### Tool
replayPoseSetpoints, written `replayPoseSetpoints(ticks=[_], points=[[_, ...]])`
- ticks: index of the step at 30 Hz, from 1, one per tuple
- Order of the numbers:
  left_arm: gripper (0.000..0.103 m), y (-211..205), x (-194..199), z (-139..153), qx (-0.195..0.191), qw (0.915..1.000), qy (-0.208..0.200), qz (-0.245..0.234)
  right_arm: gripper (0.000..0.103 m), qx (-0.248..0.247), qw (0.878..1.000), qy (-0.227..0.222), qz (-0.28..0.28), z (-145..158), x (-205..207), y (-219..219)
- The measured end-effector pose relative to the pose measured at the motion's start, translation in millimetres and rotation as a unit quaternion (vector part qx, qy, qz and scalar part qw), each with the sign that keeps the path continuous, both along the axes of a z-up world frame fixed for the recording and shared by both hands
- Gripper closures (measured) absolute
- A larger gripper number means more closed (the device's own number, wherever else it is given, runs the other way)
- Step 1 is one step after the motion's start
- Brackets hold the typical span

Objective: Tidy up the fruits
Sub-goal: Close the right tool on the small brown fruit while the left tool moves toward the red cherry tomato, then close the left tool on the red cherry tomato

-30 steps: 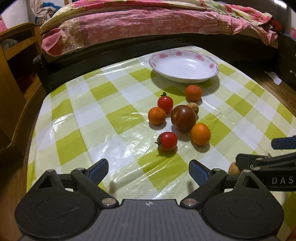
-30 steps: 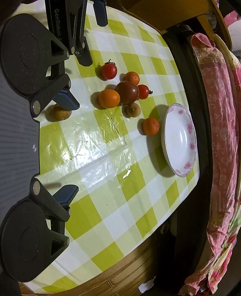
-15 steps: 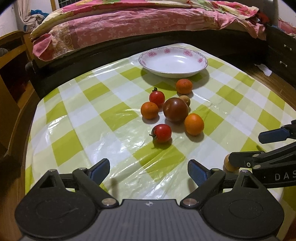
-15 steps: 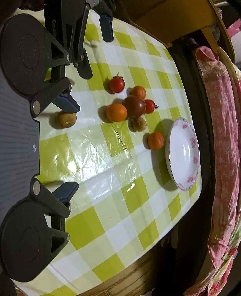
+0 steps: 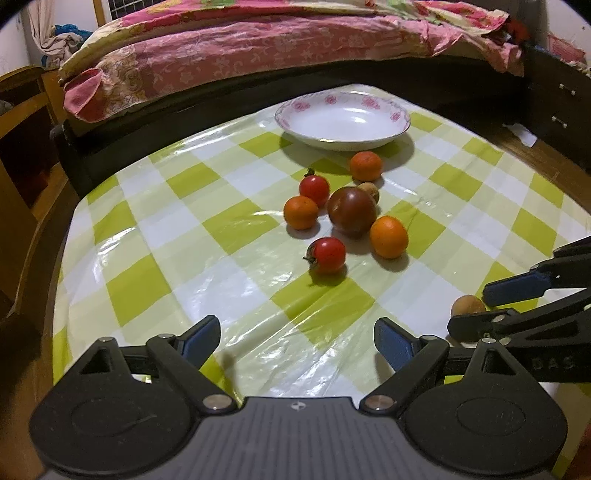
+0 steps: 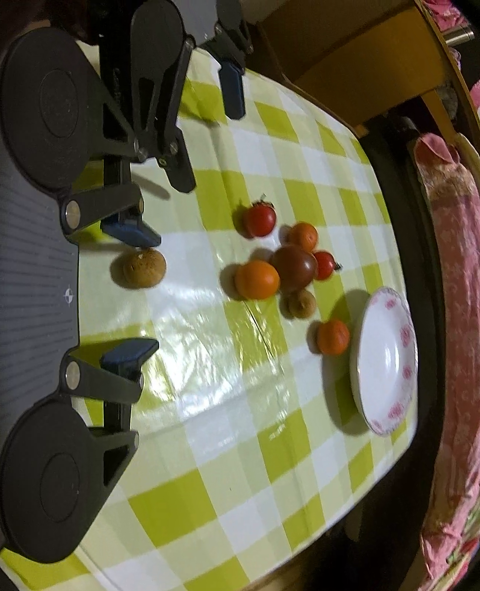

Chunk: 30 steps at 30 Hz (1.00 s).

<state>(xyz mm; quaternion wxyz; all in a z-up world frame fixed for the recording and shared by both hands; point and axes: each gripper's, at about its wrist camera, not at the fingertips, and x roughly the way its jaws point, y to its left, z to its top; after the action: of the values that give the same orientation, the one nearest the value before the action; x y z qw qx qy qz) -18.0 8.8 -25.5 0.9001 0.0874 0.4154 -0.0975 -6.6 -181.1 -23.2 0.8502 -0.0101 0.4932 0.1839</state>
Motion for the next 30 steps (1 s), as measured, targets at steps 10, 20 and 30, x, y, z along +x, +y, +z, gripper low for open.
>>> replayPoseSetpoints(ticks=[10,20,30], points=[[0.026,-8.3,16.7,1.3,0.001,0.9998,-0.014,-0.016,0.082,-0.014,1.000,-0.009,0.021,1.1,-2.5,3.8],[0.053,-24.5,53.1,-7.4,-0.011,0.9997,0.004,-0.021,0.083,0.010,1.000,-0.010,0.009,8.9,5.2,-5.8],[0.067,-24.8,62.3,-9.0,-0.021,0.9989,0.029,-0.030,0.083,0.033,0.999,0.010,-0.012,9.1,13.2,-19.4]])
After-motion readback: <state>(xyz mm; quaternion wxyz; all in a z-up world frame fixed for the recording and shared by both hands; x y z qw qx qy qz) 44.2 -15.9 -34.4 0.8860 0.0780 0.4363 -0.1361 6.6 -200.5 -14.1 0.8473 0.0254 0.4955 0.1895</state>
